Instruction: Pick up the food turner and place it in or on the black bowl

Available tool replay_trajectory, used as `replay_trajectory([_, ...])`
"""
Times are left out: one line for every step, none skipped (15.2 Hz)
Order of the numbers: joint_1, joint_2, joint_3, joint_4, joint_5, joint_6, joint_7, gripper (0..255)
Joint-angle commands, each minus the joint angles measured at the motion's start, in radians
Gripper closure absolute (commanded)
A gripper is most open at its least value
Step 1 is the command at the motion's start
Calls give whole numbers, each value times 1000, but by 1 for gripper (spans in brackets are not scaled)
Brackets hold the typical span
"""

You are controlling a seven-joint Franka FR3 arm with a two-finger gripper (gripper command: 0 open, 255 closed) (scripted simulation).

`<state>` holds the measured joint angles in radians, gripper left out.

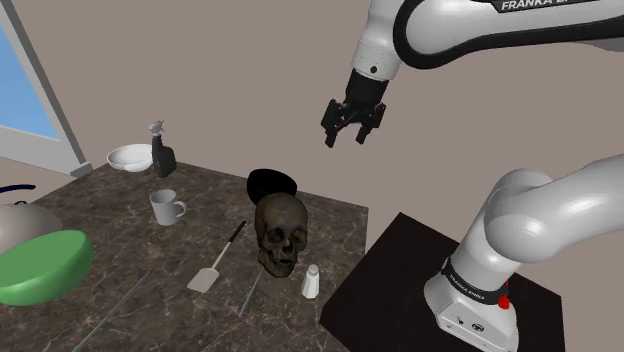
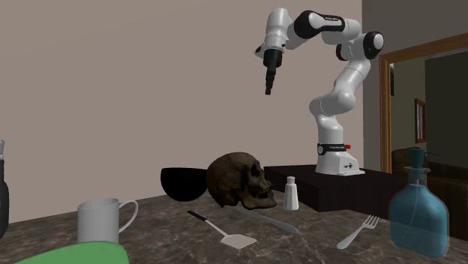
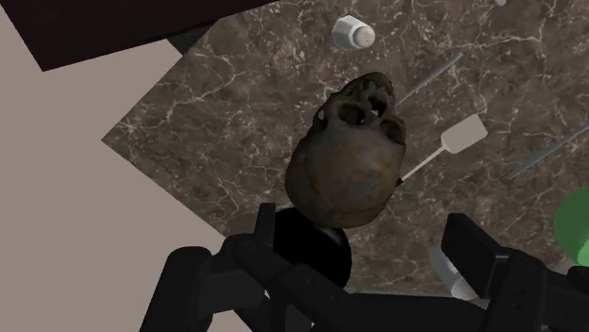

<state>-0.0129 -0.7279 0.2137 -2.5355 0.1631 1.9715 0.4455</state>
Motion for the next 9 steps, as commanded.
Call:
replay_trajectory([-5, 49, 49, -3, 15, 53, 72, 0])
replay_trajectory([-8, 76, 73, -7, 21, 82, 106, 0])
replay_trajectory([-12, 104, 98, -8, 26, 111, 141, 0])
replay_trajectory([-17, 133, 122, -8, 30, 140, 176, 0])
replay_trajectory([-23, 165, 147, -6, 31, 168, 211, 0])
replay_trajectory([-30, 198, 172, -3, 31, 197, 248, 0])
replay_trajectory([-37, 233, 197, 2, 28, 225, 286, 0])
replay_trajectory([-46, 270, 222, 9, 23, 252, 325, 0])
replay_trajectory([-56, 308, 247, 18, 14, 280, 365, 0])
